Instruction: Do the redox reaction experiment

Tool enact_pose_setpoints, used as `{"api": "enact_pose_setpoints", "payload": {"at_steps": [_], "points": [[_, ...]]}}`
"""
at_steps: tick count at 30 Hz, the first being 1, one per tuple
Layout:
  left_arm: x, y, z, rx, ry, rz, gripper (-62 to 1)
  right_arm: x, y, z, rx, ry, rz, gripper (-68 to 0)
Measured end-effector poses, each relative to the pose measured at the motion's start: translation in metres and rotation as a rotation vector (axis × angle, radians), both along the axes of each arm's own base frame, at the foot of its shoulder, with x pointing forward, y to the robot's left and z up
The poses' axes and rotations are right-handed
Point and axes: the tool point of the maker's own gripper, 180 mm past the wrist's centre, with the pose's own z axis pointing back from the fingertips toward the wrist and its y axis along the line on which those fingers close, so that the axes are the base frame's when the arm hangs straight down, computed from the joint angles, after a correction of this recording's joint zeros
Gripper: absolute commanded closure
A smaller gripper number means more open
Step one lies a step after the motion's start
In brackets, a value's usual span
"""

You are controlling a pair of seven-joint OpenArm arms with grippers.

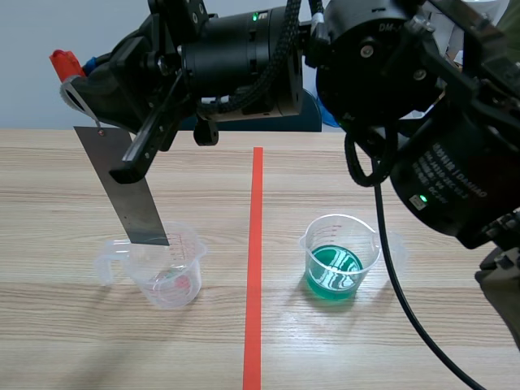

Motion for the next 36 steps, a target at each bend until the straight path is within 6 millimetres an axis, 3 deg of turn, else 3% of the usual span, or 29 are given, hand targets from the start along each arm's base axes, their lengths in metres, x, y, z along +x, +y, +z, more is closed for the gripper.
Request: {"api": "enact_pose_setpoints", "payload": {"at_steps": [30, 36], "points": [[0.0, 0.0, 0.0, 0.0, 0.0, 0.0, -62.3, 0.0, 0.0, 0.0, 0.0, 0.0, 0.0, -0.6], [0.0, 0.0, 0.0, 0.0, 0.0, 0.0, -62.3, 0.009, -0.002, -0.014, 0.0, 0.049, -0.019, -0.6]]}}
